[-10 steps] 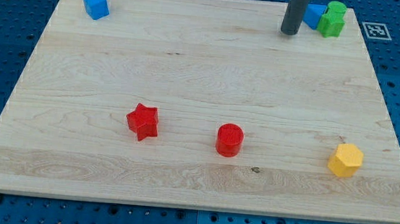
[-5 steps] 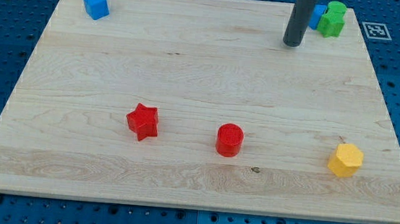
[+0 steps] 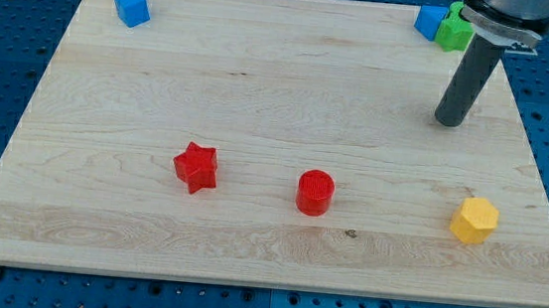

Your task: Move your arm to the bottom right of the board

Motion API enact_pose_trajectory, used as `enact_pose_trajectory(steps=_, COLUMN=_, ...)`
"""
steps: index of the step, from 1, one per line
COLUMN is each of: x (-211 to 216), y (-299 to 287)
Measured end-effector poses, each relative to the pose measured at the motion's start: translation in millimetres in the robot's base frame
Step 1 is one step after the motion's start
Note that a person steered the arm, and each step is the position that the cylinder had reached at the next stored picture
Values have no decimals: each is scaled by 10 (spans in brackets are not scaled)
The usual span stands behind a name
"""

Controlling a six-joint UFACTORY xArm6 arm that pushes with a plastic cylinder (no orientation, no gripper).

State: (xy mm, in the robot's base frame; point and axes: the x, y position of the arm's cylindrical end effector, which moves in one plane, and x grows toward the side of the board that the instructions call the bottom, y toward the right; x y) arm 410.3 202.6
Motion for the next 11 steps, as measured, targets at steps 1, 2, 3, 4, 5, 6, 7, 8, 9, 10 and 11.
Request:
enact_pose_trajectory(steps=1, x=25, y=0)
enact_pose_trajectory(steps=2, x=76, y=0)
enact_pose_trajectory(steps=3, x=227, y=153)
enact_pose_trajectory(steps=4, x=443, y=164)
enact_pose_trajectory(steps=5, x=507, y=164)
enact_pose_trajectory(steps=6, x=507, y=164)
enact_pose_trajectory(steps=7, x=511, y=164)
enact_pose_trajectory(steps=8, x=511, y=164)
enact_pose_trajectory(steps=9, x=574, y=202)
enact_pose_trajectory(steps=10, x=693, y=365)
enact_pose_trajectory(steps=11, x=774, y=402)
